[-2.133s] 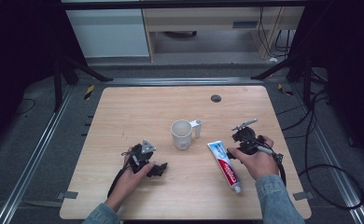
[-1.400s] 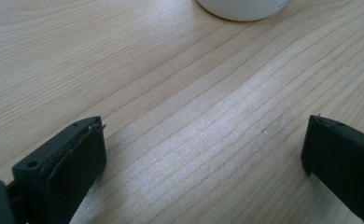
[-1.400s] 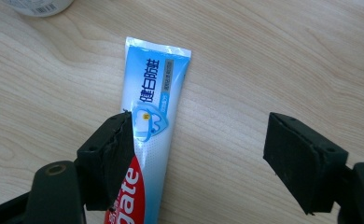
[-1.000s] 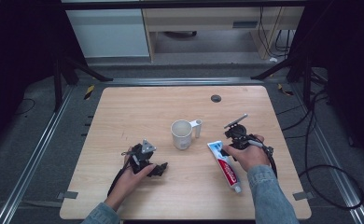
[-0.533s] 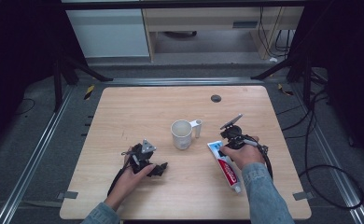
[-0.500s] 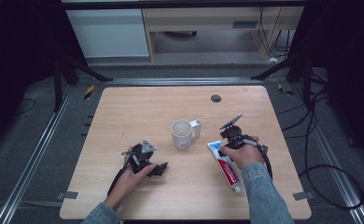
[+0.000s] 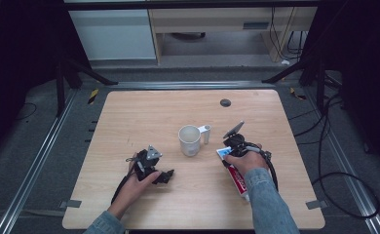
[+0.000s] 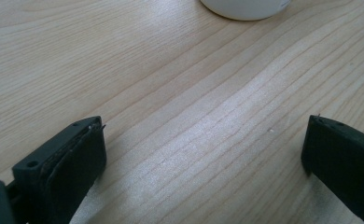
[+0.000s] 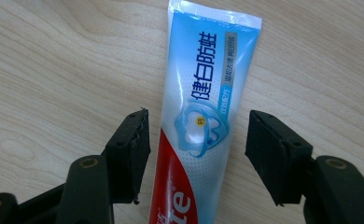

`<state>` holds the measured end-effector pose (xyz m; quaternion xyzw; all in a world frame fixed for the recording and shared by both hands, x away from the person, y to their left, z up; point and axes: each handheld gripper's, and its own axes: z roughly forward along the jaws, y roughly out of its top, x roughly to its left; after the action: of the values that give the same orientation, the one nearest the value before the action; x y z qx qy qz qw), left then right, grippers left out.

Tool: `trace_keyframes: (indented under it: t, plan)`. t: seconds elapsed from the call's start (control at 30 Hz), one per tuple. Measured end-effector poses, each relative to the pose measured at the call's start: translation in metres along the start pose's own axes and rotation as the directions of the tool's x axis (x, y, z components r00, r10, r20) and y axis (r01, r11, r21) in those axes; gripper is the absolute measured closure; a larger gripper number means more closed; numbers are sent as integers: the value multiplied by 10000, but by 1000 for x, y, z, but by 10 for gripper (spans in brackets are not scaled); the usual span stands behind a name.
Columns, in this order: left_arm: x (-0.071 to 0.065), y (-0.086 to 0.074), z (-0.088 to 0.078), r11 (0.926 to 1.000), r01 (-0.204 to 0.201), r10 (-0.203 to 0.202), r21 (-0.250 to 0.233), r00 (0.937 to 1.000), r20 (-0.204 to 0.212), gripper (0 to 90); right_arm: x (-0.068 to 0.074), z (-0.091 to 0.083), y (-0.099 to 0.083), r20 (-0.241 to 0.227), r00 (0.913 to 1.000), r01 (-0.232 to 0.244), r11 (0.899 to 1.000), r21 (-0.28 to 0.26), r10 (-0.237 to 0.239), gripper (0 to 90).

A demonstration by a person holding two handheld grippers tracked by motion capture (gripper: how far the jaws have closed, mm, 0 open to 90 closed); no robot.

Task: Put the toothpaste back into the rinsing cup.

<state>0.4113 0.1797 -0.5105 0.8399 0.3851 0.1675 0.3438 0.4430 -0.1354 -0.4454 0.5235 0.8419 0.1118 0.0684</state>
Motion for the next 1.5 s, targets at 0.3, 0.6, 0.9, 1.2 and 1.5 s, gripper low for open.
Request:
trace_keyframes:
  t: [0.3,0.6,0.9,1.2,1.5]
  plan:
    - [0,0,0,10000,0,0,-19,10000,-1,0,0,14,2,-44,10000,-81,9990,430,83,401]
    - [0,0,0,10000,1,-1,-17,10000,1,0,-3,18,3,-186,9997,-143,9983,568,153,411]
    - [0,0,0,10000,-19,19,-13,10000,13,0,-3,23,6,-135,9998,-159,9973,714,169,418]
    - [1,0,0,10000,-15,15,-22,10000,24,0,-4,25,7,-329,9994,-92,9961,879,121,453]
    - [1,0,0,10000,-15,15,-21,10000,21,0,-3,24,8,-307,9995,62,9959,898,-34,515]
